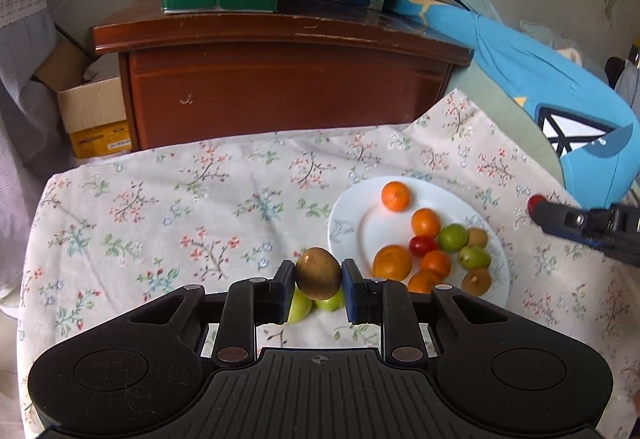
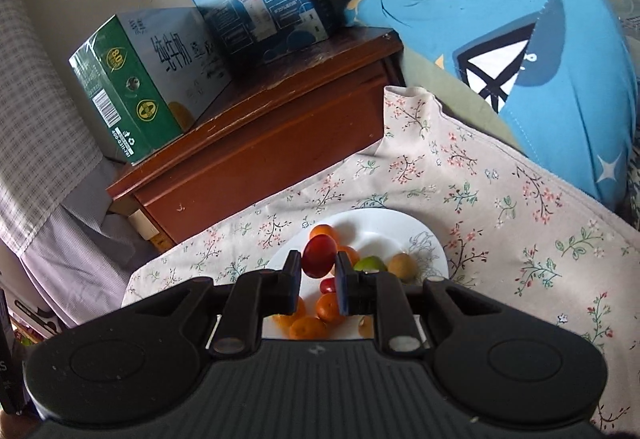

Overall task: Organize fruits
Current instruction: 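Carry the brown fruit with the left tool while the right tool carries the tomato to the plate, then open both tools to release the brown fruit and tomato onto the plate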

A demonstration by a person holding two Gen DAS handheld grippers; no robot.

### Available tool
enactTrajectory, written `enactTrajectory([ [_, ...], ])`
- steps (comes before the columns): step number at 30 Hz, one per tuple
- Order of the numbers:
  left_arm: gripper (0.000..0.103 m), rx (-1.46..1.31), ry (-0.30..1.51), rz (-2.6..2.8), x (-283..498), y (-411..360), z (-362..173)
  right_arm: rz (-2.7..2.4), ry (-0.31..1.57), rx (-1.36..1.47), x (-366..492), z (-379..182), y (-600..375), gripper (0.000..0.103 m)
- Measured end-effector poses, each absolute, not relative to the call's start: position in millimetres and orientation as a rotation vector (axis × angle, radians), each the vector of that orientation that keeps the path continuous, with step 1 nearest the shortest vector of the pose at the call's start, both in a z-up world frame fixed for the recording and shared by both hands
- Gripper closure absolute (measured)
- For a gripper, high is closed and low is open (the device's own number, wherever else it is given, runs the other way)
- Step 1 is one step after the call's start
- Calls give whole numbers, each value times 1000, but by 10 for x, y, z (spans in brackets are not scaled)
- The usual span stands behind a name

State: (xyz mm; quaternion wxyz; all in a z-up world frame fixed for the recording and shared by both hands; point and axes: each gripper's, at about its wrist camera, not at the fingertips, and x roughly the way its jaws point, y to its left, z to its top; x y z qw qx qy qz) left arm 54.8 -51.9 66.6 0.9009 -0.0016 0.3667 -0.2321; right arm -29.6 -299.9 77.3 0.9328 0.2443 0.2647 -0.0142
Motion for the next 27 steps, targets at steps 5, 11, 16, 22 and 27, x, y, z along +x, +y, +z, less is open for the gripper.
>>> enactTrajectory([
  [5,80,-18,744,-510,646,-639,707,-16,573,523,-270,709,-2972,85],
  [11,80,-25,743,-539,766,-777,646,-11,648,552,-221,553,-2906,85],
  [16,80,-25,756,-565,861,-891,555,-43,706,542,-192,415,-2848,85],
  [22,80,-36,768,-595,950,-987,466,-53,748,581,-152,296,-2854,85],
  [27,80,-40,784,-622,1011,-1091,393,-70,756,584,-114,242,-2864,85],
])
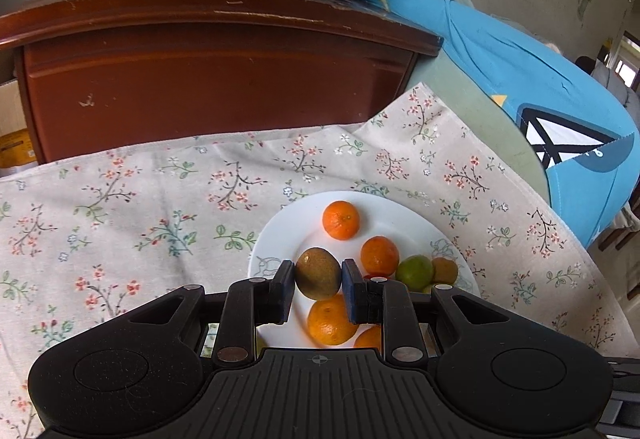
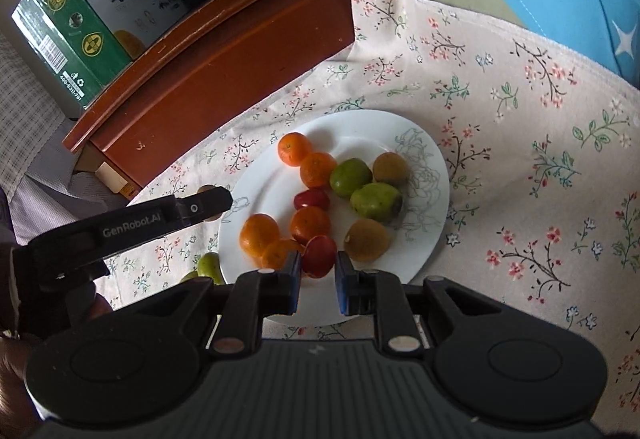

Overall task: Organize fruits
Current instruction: 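Open both tools to release the brown fruit and tomato onto the plate, then withdraw both tools from the plate toward the two green plums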

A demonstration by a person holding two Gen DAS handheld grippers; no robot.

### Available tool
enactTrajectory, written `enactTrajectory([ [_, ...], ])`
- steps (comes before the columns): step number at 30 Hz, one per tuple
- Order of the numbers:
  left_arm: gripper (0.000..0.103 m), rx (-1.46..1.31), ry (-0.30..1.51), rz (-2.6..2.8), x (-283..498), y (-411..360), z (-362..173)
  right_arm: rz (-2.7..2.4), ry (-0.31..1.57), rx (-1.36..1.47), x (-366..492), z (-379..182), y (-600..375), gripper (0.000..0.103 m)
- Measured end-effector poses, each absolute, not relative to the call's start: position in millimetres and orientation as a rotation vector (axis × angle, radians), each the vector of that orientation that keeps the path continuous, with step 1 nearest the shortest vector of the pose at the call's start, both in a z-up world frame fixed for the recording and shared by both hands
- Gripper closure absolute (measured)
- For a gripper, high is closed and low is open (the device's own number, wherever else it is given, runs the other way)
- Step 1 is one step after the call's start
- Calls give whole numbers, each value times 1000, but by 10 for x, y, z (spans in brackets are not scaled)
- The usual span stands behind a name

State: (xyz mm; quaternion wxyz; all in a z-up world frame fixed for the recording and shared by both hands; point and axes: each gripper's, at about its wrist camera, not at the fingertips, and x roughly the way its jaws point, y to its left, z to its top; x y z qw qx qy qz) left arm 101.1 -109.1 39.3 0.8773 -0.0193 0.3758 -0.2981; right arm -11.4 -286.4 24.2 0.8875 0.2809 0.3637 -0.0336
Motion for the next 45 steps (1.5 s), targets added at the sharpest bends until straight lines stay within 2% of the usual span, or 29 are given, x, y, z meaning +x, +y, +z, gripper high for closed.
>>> enactTrajectory([
  [6,77,-36,784,-645,1023,-1175,372,-92,752,604,-88,211,-2890,81],
  [10,59,-50,764,-623,1010,-1141,456,-100,734,620,-97,232,-2913,81],
  [18,41,-79,740,-566,998,-912,719,-86,712,616,-96,285,-2901,81],
  [33,37,14,753,-494,847,-484,917,29,720,504,-54,329,-2645,80],
  [45,36,3,827,-363,891,-224,774,156,712,377,-25,297,-2360,80],
])
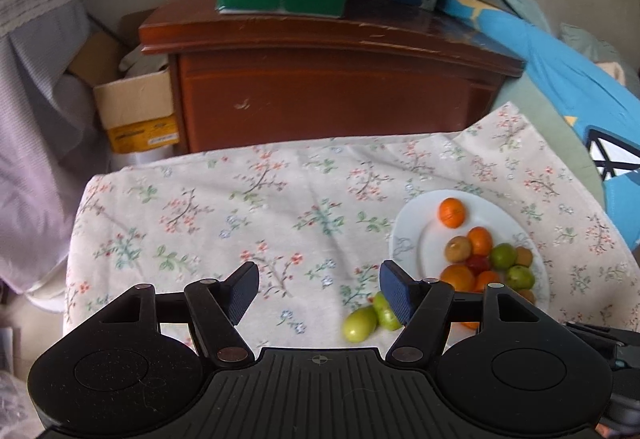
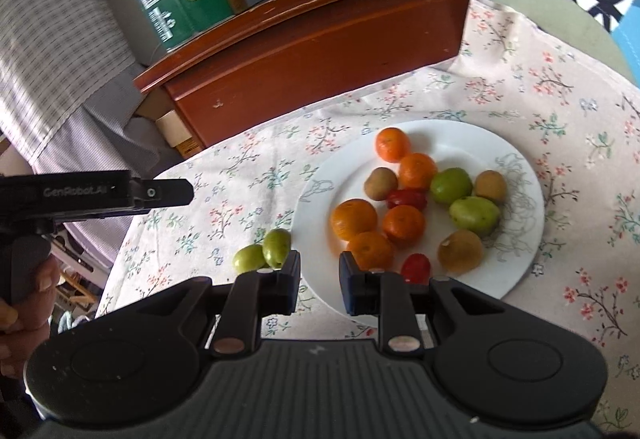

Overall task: Organize fruits
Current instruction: 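Withdraw both tools from the plate toward the two green plums, then close the right tool on a green plum on the cloth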

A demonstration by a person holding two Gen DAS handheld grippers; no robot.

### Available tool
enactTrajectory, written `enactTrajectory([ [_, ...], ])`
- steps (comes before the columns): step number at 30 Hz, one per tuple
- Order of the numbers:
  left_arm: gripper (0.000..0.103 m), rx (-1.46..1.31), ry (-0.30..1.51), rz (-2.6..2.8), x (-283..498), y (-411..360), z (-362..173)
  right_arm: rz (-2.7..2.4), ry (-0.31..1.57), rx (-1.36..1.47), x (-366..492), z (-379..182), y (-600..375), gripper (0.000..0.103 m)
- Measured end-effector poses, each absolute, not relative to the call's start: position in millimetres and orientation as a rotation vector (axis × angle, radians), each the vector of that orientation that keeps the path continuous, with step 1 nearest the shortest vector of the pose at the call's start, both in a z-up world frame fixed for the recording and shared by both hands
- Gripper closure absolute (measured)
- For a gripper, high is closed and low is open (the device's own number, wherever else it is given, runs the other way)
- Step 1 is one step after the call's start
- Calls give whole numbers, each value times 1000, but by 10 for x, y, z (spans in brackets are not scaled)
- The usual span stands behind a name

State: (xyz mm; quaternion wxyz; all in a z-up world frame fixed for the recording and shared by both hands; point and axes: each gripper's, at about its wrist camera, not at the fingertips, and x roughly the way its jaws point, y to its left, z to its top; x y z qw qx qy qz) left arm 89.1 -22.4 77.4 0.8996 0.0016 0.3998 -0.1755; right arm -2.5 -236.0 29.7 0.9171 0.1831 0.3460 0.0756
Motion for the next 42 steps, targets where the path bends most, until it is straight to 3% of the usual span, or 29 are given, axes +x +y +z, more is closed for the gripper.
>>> enactTrajectory([
  [42,32,-47,865,-277,982,-24,725,313,670,69,510,82,-1802,79],
])
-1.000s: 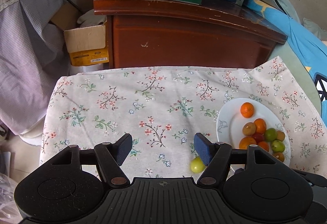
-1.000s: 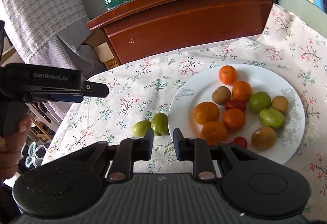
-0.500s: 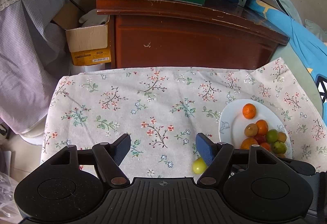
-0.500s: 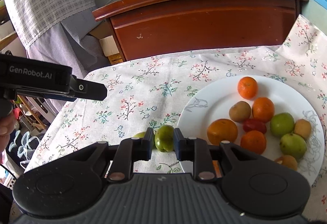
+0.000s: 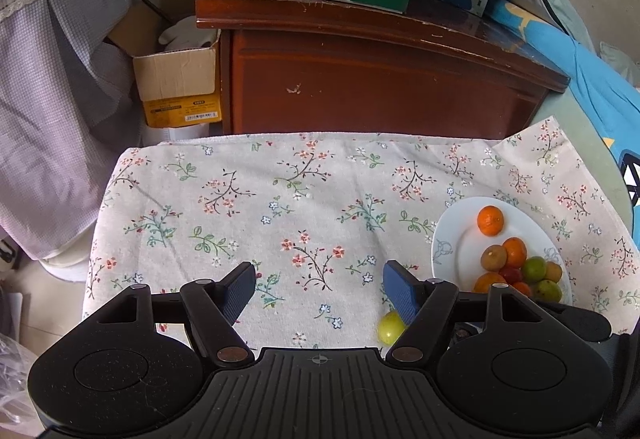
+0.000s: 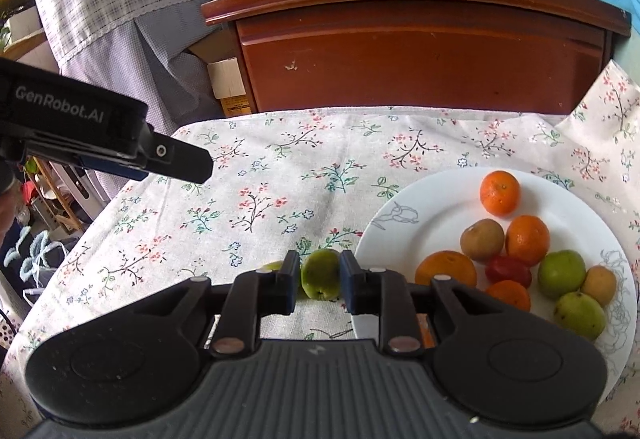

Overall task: Organize fruits
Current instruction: 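Close the right tool on a green plum on the cloth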

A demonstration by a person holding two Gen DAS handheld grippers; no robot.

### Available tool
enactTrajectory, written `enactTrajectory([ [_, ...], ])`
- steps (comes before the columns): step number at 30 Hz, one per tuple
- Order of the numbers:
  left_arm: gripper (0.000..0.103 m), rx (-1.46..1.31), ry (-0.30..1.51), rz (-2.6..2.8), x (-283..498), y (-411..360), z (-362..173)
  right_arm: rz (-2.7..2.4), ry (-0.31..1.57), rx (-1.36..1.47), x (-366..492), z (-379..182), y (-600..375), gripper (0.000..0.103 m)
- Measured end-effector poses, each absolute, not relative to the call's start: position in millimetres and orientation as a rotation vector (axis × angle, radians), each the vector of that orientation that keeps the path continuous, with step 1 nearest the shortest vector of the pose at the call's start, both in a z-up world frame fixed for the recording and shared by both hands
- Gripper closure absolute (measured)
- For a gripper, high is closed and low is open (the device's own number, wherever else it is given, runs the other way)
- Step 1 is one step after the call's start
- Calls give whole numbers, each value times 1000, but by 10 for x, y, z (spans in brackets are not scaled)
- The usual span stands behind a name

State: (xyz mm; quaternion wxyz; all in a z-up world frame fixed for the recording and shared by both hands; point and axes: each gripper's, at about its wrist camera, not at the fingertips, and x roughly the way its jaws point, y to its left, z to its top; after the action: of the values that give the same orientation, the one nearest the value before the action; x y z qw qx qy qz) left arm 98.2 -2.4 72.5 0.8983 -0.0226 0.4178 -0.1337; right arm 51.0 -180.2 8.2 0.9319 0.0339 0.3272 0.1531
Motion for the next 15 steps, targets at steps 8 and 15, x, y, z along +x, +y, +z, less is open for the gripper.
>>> enactTrajectory([
  [8,32,-46,862,-275,984,-6,737,345,683,41,519,101,-1773,70],
  [15,32,-37,864,-291,964,-36,744,347,676,4,518,84,-1723,70],
])
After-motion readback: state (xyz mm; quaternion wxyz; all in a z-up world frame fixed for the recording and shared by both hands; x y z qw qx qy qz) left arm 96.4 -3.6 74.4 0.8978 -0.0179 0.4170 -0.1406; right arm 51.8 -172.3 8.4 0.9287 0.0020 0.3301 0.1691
